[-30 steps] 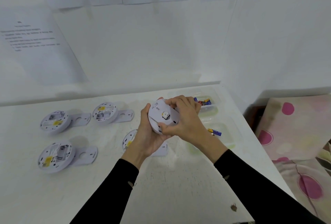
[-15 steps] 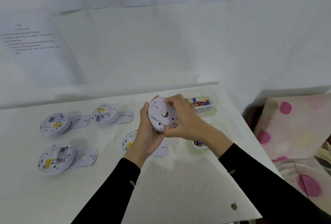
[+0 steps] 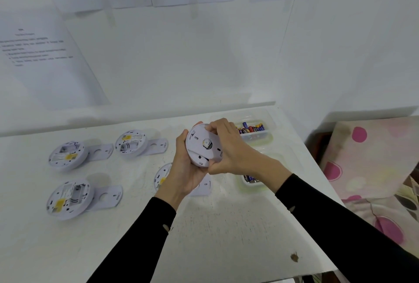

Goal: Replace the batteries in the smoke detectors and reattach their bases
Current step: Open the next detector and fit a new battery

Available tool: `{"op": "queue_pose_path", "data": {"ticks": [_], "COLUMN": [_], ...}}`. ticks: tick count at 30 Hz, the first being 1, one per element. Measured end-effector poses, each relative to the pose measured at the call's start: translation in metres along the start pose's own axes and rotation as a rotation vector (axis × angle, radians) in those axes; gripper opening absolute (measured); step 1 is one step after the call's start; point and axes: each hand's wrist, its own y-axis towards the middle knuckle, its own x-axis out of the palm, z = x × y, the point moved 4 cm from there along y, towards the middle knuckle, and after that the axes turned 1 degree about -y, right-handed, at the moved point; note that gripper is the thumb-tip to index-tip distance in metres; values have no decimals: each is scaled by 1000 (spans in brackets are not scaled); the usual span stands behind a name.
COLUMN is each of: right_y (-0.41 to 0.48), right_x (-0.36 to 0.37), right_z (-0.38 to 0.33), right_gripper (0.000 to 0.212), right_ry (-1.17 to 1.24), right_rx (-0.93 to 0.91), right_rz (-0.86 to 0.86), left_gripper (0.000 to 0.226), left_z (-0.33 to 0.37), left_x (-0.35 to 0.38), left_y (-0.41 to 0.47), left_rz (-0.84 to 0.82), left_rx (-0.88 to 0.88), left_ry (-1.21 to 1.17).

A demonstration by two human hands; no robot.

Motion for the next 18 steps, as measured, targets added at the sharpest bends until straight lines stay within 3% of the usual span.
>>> {"op": "queue_pose_path", "data": {"ticks": [4,8,10,15,18], "right_y": [1,-8,-20,-72,-94], "right_x": [4,-12,-15,35,61], "right_z": [-2,-5,-8,6,24], "right_gripper": [75,69,65,73,74], "right_ry": [-38,292,342,93,-3], "right_rx": [-32,76,56,-16,-17], "right_rz": [-58,13,48,-277,-343], "left_gripper": [48,63,67,56,61], "left_z": [-2,1,5,14,15], "left_x": [-3,-13,-21,-28,-23], "left_y": [2,3,6,10,11], "left_rz": [-9,25,46,30,-2], "left_rx": [-6,-28,-7,-12,-47], "left_ry": [2,-35,-66,-213,-200]}}
